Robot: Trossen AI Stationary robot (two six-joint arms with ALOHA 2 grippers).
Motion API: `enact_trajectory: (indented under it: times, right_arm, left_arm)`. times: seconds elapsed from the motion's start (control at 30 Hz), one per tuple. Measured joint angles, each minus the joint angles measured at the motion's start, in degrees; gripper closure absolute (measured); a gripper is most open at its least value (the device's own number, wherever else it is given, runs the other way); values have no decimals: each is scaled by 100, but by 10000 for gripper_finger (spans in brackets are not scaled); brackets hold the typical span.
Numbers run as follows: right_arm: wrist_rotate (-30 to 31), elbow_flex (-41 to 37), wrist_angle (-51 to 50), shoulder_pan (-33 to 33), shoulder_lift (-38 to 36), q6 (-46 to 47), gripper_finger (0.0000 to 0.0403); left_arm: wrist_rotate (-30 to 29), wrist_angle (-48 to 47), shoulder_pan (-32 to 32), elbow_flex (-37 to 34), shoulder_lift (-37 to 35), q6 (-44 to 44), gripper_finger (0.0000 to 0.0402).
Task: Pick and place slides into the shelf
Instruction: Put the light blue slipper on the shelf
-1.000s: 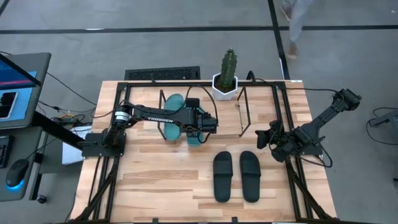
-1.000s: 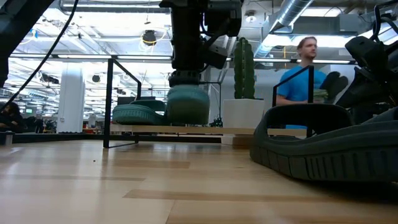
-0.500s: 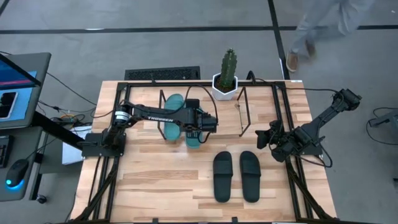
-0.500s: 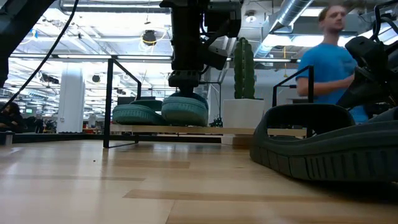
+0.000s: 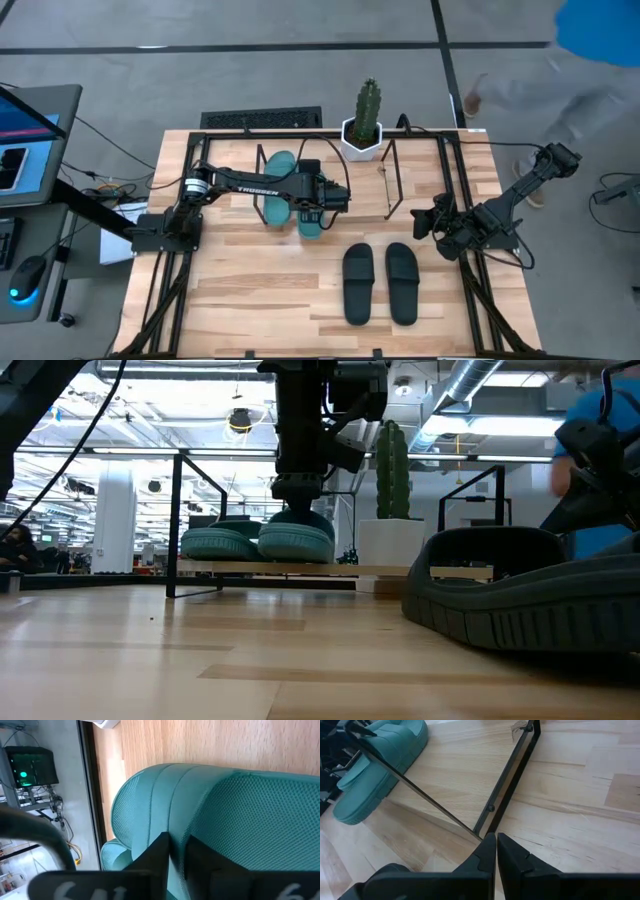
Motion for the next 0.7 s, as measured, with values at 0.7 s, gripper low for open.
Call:
enact_trajectory:
  times: [0.7]
  right_arm:
    - [0,0,1,0,0,-2,395]
  left_arm:
    - [-6,-132,28,0,0,-90,278]
